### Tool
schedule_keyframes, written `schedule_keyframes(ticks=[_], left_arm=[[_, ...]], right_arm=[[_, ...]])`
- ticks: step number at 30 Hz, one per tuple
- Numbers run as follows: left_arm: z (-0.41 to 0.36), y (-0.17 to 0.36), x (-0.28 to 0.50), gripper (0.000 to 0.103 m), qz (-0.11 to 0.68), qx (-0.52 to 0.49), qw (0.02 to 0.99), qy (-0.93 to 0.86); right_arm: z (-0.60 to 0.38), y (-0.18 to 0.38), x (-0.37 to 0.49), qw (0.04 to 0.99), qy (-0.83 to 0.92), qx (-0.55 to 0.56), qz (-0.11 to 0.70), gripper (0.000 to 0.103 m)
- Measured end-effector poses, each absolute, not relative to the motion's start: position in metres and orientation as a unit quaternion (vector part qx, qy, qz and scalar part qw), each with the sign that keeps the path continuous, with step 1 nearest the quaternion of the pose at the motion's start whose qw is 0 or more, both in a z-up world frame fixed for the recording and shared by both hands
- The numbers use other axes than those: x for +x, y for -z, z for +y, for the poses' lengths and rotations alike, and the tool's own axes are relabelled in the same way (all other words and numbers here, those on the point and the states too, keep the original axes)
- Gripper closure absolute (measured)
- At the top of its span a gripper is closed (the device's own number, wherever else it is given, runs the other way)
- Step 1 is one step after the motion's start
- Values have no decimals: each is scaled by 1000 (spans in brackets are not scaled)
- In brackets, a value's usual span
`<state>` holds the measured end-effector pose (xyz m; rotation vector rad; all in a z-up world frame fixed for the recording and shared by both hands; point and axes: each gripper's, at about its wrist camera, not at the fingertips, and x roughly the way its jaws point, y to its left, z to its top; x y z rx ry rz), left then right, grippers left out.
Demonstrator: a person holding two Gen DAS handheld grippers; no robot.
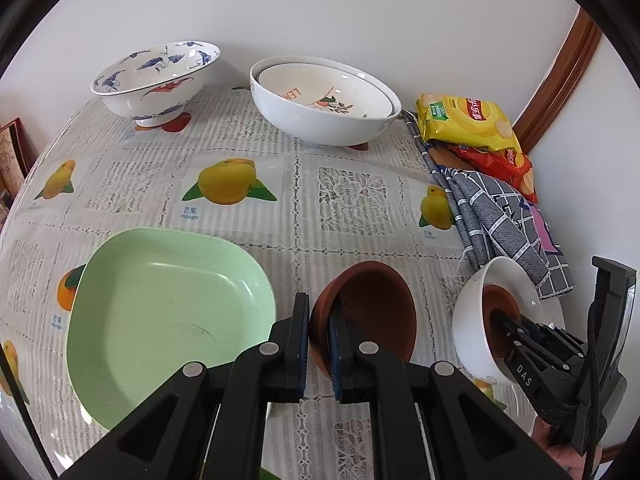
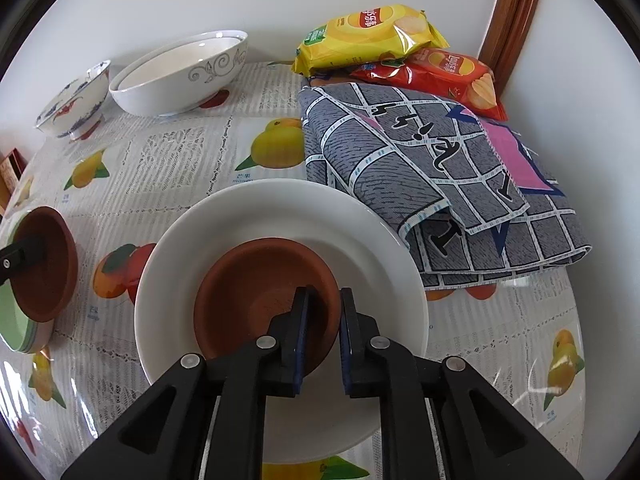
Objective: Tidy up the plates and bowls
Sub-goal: 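Open the right gripper and withdraw it from the white bowl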
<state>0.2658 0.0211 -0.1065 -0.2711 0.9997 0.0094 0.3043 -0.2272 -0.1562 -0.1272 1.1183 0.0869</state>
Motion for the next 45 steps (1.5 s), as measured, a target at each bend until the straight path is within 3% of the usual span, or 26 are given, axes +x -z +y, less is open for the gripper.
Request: schedule_keyframes(ticks=[10, 16, 34, 45], left_arm=[[23, 103, 258, 94, 474, -133, 870, 2], [25, 97, 251, 94, 468, -134, 873, 5], [-21, 71, 222, 94, 452, -111, 884, 37], [-67, 77, 228, 94, 462, -119, 877, 65]], right_arm=[[-222, 159, 304, 843, -28, -81, 530, 82], [-224, 149, 297, 848, -33, -65, 524, 69], [-272, 82, 244, 887, -28, 6, 462, 67], [-322, 74, 211, 894, -6, 17, 448, 64]])
